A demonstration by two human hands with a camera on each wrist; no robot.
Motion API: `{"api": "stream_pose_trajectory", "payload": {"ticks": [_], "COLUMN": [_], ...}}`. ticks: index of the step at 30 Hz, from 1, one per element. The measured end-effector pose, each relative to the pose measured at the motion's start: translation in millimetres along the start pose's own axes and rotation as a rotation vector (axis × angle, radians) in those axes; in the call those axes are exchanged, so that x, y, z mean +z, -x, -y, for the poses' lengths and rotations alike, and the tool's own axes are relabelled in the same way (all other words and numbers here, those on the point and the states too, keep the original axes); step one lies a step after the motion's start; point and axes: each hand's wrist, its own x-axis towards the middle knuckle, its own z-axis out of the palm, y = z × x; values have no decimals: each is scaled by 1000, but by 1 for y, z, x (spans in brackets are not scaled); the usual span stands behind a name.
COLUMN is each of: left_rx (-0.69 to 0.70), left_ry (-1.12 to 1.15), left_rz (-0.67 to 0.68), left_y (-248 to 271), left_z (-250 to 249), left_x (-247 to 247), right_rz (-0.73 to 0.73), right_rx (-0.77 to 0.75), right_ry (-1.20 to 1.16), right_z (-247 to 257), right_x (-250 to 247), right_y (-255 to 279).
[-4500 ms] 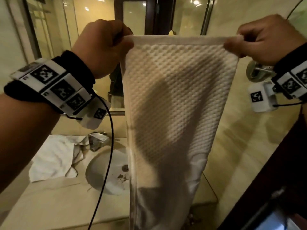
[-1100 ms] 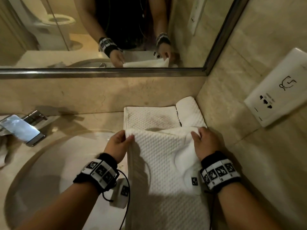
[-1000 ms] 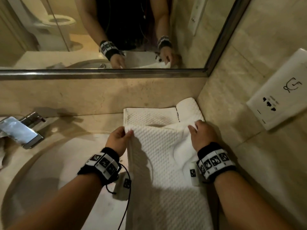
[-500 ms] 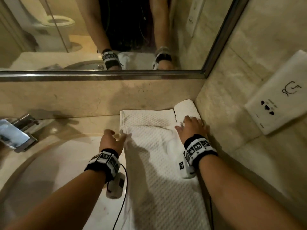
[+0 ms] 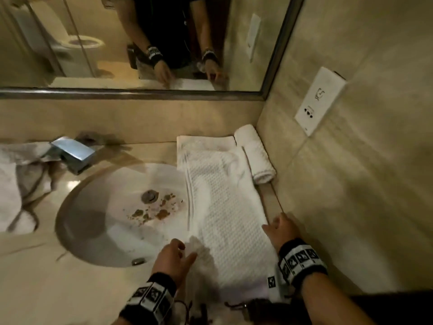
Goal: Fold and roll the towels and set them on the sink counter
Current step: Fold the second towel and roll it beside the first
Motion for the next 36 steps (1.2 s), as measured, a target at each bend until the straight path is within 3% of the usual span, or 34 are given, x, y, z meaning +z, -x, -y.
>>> {"api": "stream_pose_trajectory", "payload": {"ticks": [5, 12, 15, 19, 23, 29, 33, 36], "left_rx": [49, 34, -54, -306, -232, -265, -251, -263], "left_ry": [-78, -130, -33, 207, 171, -55, 0, 72], "left_rz": [57, -17, -85, -147, -135, -133, -165, -202], "left_y": [44, 68, 66, 61, 49, 45, 42, 44], "left_z": [21, 32, 35, 22, 9, 2, -1, -9], "left_x": [24, 40, 45, 49, 59, 64, 68, 71], "right_rz": [91, 9, 23, 7, 57, 55, 17, 70], "right_rx": [133, 261, 262, 226, 291, 184, -1, -5], "right_ry": [55, -210, -322, -448, -556, -621, -718, -740], "right_z": [-44, -89, -96, -100, -105, -108, -102, -98], "right_x": [24, 48, 53, 67, 75, 58, 46, 42], "right_y": [64, 76, 75, 74, 69, 61, 62, 59]}}
